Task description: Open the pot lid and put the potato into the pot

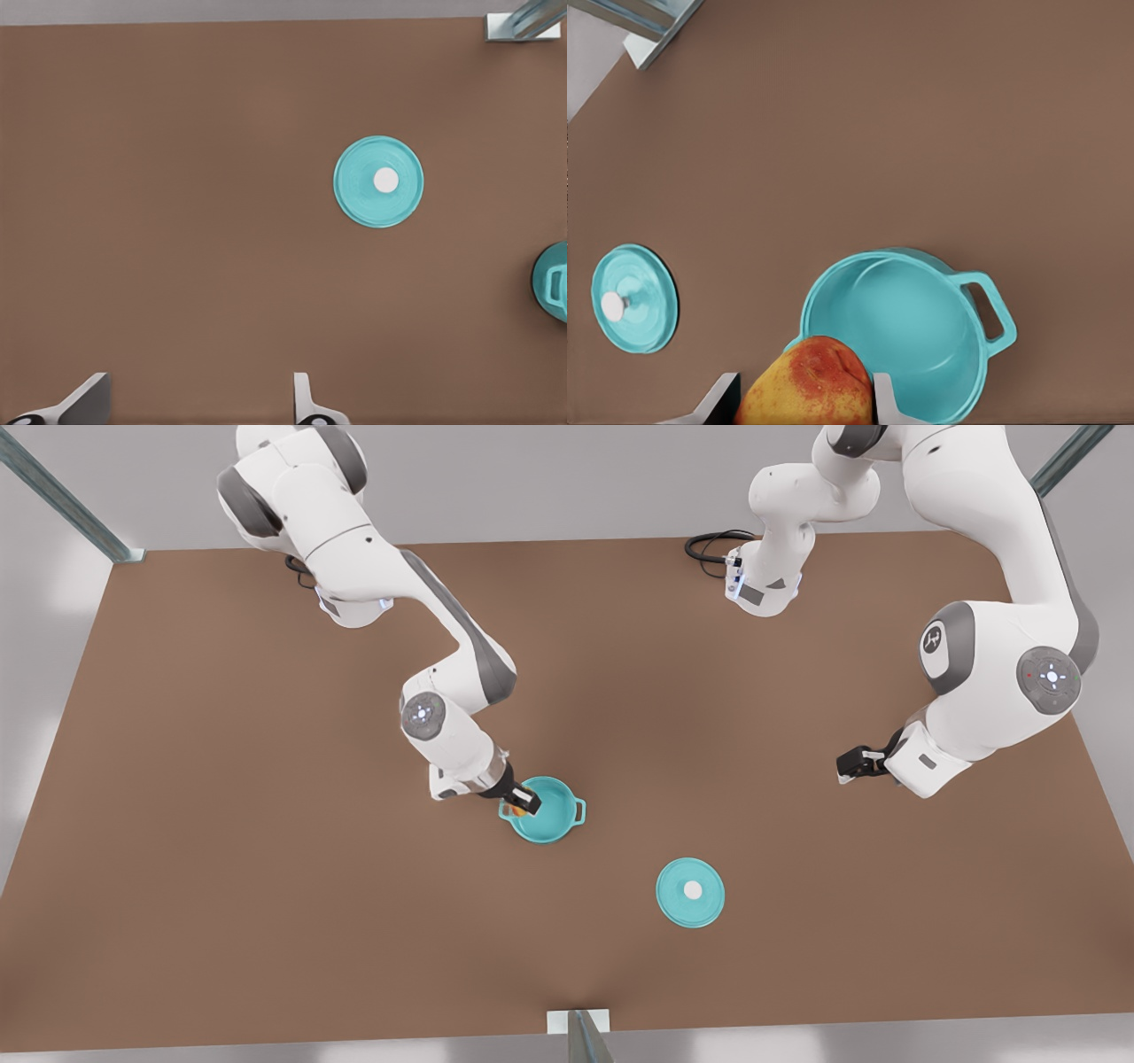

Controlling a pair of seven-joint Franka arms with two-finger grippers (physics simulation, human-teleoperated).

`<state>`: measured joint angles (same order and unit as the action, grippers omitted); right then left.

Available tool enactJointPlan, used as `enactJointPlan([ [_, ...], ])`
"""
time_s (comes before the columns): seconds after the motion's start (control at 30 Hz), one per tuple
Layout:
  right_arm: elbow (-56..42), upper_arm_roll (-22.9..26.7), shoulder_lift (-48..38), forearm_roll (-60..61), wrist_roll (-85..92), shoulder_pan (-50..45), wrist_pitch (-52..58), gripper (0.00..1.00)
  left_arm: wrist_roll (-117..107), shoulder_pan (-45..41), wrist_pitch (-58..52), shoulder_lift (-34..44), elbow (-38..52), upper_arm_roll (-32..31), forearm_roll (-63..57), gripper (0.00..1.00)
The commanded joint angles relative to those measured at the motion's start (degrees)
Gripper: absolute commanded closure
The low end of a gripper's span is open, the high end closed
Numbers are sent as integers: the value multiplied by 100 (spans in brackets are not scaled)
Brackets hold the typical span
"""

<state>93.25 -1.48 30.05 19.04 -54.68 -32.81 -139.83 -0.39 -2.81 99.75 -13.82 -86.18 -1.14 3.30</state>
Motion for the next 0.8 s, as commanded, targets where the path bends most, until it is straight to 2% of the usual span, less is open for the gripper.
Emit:
enactJointPlan([
  [0.0,-193,16,133,179,-1265,-103,26,46,12,0,-8,10,5,-1,-4,0],
  [0.2,-501,34,757,152,-1379,-244,-9,46,12,0,36,-7,-4,-1,-4,0],
  [0.53,-413,86,1047,108,-1370,-437,-9,46,-5,-9,71,28,-48,-18,-198,0],
  [0.57,-413,104,1047,108,-1370,-437,-9,39,-5,-9,62,46,-48,-18,-198,0],
  [0.6,-413,113,1047,100,-1353,-437,-18,11,-5,-17,71,28,-48,-18,-198,0],
  [0.63,-413,113,1047,91,-1326,-437,-9,0,-5,-17,80,19,-48,-18,-198,0],
  [0.73,-413,130,916,91,-1326,-437,78,0,-5,-17,106,2,-48,-18,-198,0],
  [0.77,-413,359,477,-198,-1309,-437,903,0,-5,-26,115,2,-48,-18,-198,0],
])
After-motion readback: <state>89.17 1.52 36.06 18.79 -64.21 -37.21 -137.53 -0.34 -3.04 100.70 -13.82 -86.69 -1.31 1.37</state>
